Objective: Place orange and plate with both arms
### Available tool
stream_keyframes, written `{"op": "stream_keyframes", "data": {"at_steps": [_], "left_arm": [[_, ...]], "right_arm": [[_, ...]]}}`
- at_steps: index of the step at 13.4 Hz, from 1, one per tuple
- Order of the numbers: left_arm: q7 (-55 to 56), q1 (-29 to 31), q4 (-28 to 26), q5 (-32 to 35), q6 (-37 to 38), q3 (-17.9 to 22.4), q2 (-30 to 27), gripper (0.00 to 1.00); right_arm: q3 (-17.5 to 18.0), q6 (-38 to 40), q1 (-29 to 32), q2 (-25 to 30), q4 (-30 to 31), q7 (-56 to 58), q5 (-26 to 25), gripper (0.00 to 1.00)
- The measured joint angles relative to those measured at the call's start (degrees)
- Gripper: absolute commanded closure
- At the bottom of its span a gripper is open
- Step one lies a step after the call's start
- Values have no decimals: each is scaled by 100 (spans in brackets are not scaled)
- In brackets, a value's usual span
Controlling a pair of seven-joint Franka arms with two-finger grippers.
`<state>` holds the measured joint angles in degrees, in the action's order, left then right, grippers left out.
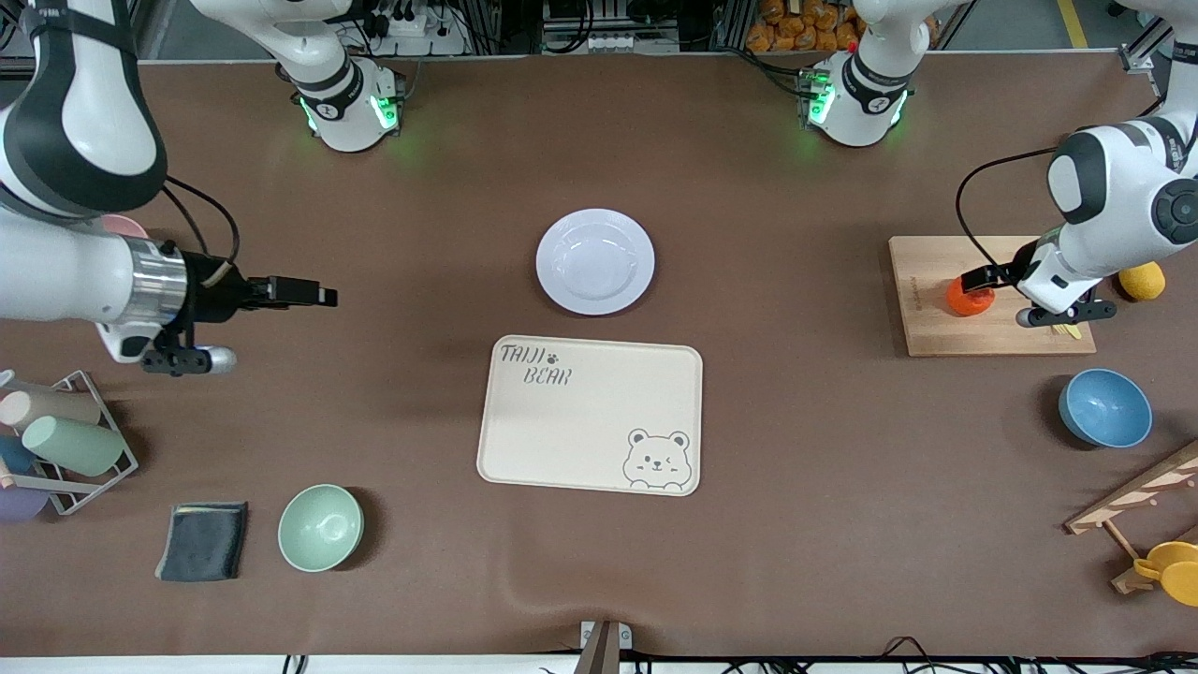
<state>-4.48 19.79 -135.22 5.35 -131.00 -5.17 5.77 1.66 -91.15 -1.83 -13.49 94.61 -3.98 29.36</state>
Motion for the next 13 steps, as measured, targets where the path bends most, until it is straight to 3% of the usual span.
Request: {"op": "stream_keyframes", "data": {"at_steps": [7,8,11,12,13], "left_arm": [[0,161,-9,11,-435,0,599,0],[-1,162,-10,11,-488,0,674,4],[-1,175,-10,12,-539,0,848,76],[-1,178,-10,12,-545,0,880,90],[-1,181,0,17,-546,2,884,92]], "right_arm": [[-8,4,-14,-733,447,614,1327,0],[-21,4,-11,-785,569,858,1486,0],[-30,-6,-7,-922,722,1192,1731,0],[-23,-7,-13,-943,722,1222,1826,0],[-12,-6,-17,-951,731,1252,1931,0]]}}
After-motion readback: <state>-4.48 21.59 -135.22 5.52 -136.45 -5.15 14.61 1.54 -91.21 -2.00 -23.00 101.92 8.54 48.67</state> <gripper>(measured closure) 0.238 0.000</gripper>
